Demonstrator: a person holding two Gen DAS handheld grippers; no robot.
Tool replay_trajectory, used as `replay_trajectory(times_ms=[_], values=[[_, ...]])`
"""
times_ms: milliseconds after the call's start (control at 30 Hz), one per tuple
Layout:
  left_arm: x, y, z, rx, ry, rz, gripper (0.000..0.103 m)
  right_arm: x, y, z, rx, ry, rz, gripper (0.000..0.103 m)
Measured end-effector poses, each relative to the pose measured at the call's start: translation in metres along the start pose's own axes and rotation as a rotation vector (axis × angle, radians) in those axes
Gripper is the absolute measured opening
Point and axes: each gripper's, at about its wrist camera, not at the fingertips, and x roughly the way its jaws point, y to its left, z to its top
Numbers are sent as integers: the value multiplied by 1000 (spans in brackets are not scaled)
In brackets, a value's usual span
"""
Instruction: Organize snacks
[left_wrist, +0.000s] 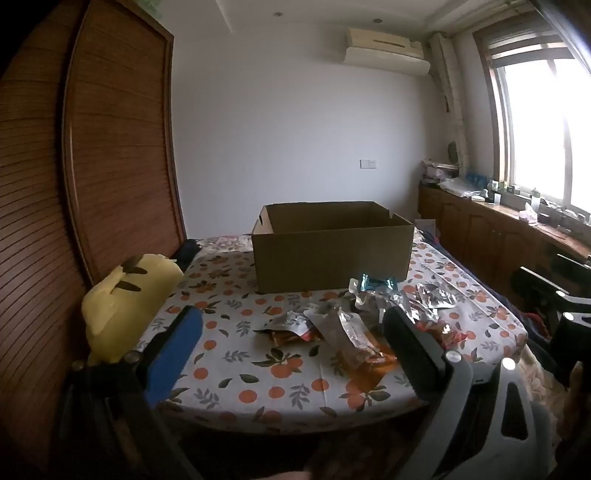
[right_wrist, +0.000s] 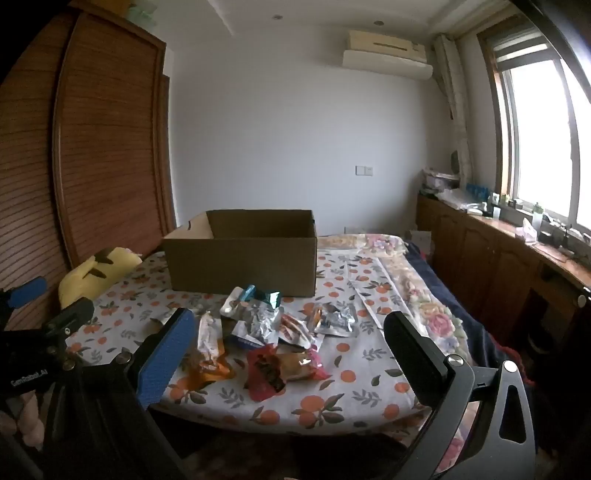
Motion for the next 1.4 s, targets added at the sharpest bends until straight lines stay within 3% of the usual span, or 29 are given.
replay_trajectory(times_ms=[1400], values=[[-1, 4, 14, -7, 4, -7, 99, -1, 0, 0, 0, -3, -1, 103]])
